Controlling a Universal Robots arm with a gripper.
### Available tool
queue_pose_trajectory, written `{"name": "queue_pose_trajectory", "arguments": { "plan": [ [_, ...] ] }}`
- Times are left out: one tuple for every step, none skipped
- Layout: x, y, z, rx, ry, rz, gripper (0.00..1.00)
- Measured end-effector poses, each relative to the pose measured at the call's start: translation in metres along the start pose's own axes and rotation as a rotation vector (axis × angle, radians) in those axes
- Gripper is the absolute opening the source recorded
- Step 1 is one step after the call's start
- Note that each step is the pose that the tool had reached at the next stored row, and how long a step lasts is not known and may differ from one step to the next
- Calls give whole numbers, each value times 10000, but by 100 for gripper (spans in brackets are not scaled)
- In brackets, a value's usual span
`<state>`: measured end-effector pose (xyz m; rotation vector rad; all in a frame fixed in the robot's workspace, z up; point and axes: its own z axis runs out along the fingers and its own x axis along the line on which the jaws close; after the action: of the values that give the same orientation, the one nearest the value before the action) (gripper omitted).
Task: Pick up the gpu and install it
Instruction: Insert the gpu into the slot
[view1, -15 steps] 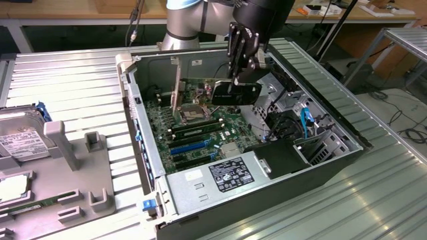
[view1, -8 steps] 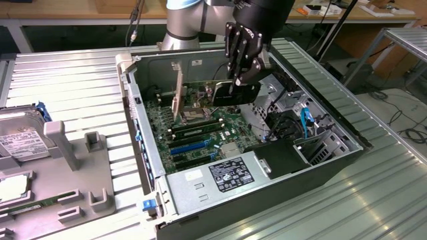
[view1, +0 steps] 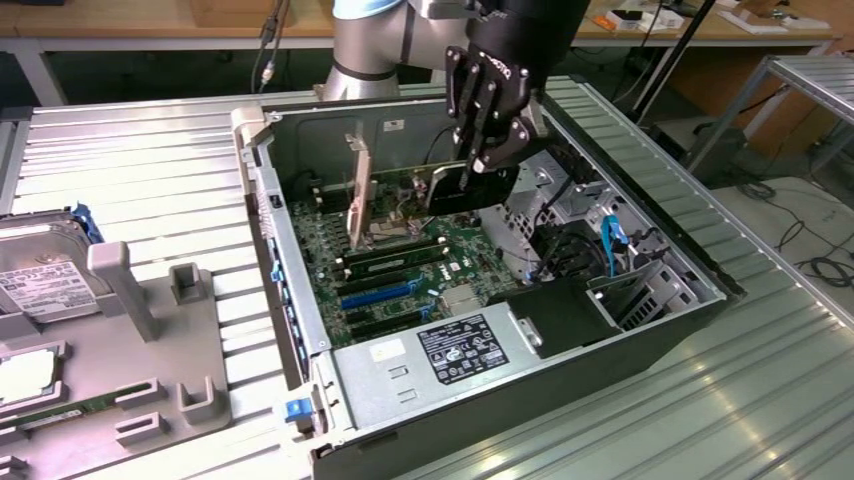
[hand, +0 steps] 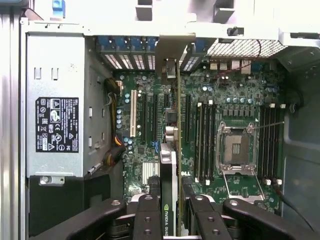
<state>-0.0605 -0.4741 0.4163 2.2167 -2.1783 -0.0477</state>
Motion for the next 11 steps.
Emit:
{"name": "queue_pose_trajectory", "arguments": {
  "plan": [
    [-1,0,7,1,-2,80,27],
    [-1,0,14,4,-7,139,27],
    [-1,-1,20,5,-12,211,27],
    [-2,-1,27,5,-15,274,27],
    [-9,-1,44,5,-20,369,27],
    [-22,-2,58,4,-22,412,27],
    [-36,-3,69,4,-23,429,27],
    [-50,-4,78,4,-24,442,27],
    [-66,-5,87,5,-25,449,27],
    [-85,-5,96,4,-24,454,27],
    [-108,-7,106,4,-23,458,27]
  ]
}}
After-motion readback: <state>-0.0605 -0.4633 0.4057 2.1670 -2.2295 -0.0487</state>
